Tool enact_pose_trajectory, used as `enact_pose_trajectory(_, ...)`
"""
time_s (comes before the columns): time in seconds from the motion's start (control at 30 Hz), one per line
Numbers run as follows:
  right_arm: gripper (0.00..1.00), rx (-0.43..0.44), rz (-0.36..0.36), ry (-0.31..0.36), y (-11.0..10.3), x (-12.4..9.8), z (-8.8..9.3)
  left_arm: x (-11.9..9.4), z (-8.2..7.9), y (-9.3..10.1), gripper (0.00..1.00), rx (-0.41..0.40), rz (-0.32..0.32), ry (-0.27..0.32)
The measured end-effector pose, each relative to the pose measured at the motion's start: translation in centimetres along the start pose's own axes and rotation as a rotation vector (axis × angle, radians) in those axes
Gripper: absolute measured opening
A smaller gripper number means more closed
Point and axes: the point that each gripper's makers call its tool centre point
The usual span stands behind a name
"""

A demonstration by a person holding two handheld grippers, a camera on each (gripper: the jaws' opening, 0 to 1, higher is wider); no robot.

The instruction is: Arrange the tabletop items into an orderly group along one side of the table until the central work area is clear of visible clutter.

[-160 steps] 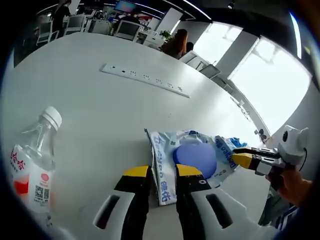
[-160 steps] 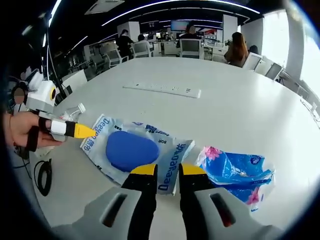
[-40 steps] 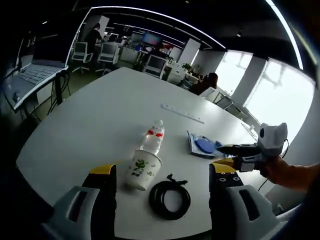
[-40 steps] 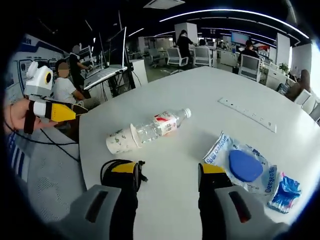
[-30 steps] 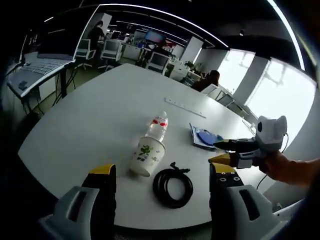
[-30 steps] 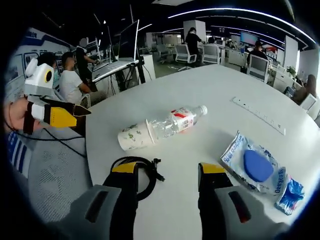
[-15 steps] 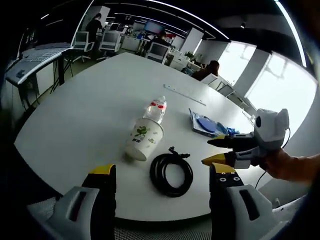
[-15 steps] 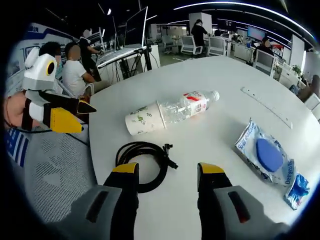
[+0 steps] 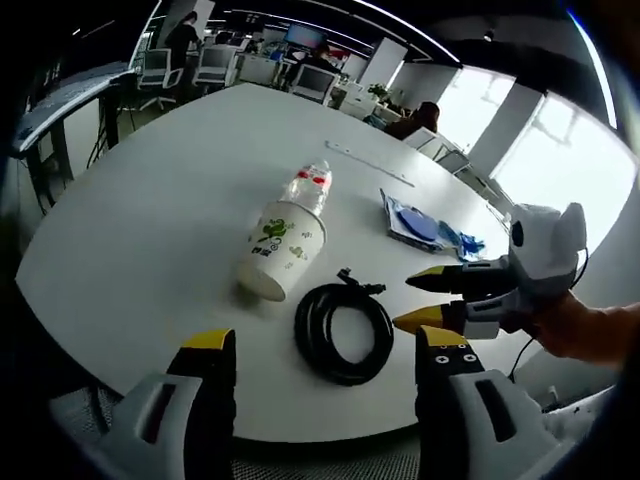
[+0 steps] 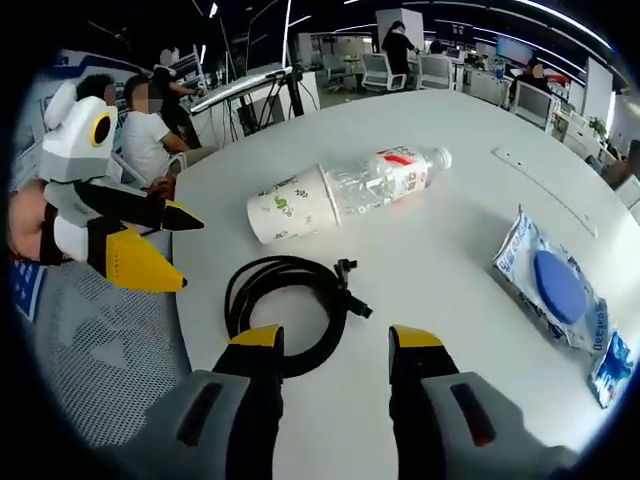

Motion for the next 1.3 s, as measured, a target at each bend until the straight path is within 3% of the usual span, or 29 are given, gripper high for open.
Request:
enact_pose_trajectory(0.87,0.26,0.031,-0.018,-0.08,-1.1,3.0,1.6,3.5,2.5,-0.1,0.56,0.039,-0.007,-0.104)
enact_pose_trajectory(1.17,0.18,0.025,0.004,-0.089,-0.8,3.2,1.7,4.2,2.9,0.2,0.51,0.058,-0.004,-0.119)
enact_pose_trajectory(1.3,0.1,0.008,0.015,-0.102,-0.8,3.2,1.7,4.4,3.1,0.2,0.43,0.102,-0.02,-0.14)
Point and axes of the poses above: the point that each gripper's makers call its tool centre point, and the gripper's own axes: x roughly forward along the fingers, y roughly to its right, z roughly out of its underside, and after that the axes turned 6 degrees about -x, right-handed
